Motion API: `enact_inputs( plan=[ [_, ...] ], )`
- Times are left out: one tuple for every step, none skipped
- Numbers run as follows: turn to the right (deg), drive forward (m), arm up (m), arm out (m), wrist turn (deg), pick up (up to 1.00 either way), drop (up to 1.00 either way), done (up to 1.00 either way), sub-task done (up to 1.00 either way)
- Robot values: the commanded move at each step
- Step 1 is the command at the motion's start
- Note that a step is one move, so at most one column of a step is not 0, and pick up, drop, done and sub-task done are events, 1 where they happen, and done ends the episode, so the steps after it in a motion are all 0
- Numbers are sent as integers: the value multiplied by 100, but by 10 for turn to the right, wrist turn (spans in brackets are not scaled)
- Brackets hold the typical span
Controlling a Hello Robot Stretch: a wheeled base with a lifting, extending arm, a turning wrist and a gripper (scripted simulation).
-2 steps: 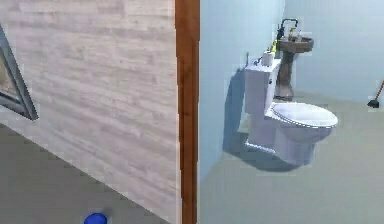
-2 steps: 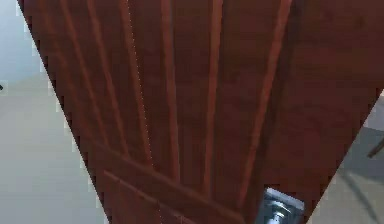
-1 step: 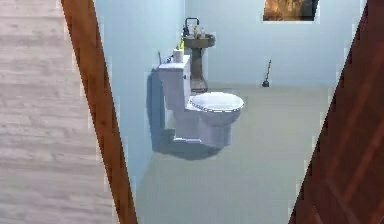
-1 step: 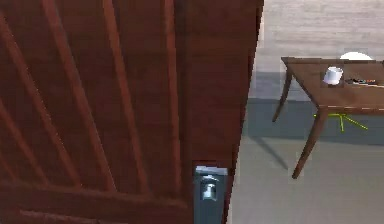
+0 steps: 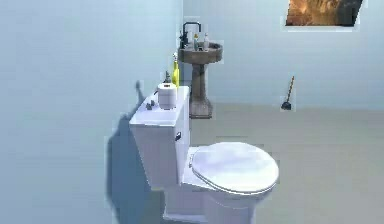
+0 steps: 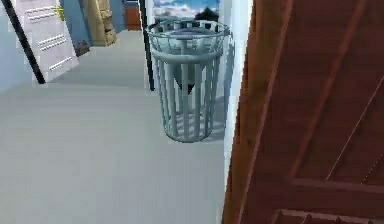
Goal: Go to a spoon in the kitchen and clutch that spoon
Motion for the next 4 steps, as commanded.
enact_inputs(
  plan=[
    [330, 0, 0, 0, 0, 0, 0, 0, 0],
    [0, 5, 0, 0, 0, 0, 0, 0, 0],
    [60, 0, 0, 0, 0, 0, 0, 0, 0],
    [0, 55, 0, 0, 0, 0, 0, 0, 0]
  ],
)
